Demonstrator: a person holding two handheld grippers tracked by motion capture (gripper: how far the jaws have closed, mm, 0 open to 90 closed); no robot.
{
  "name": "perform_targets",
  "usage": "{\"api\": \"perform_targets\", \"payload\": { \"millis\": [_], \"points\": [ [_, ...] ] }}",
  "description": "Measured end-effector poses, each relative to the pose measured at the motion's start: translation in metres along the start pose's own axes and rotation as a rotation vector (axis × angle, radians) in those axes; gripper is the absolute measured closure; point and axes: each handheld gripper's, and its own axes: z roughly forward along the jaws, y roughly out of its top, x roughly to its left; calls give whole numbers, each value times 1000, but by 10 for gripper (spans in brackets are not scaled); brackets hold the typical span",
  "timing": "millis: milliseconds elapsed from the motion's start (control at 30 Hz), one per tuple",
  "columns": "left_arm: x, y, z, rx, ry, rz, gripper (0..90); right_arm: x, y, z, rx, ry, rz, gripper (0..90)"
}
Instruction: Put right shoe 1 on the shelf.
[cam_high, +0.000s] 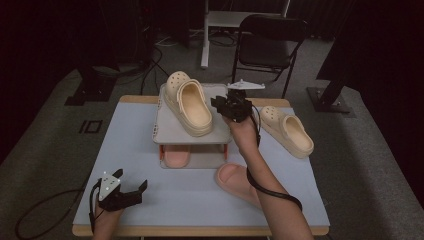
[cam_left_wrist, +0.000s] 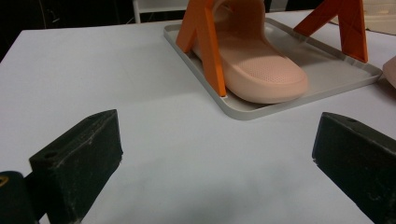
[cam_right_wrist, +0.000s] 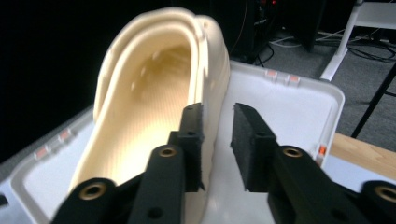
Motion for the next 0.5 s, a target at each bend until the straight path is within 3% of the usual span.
{"api": "perform_targets", "payload": {
  "millis": [100,267,500],
  "points": [
    [0,0,0,-3,3,-1,17,1,-9,-1,30,-4,-35,809],
    [-1,0,0,0,4,0,17,3,-24,1,76,17,-53,896],
    [0,0,1,2,4,-1,17,7,-36,5,101,16,-64,900]
  ]
}}
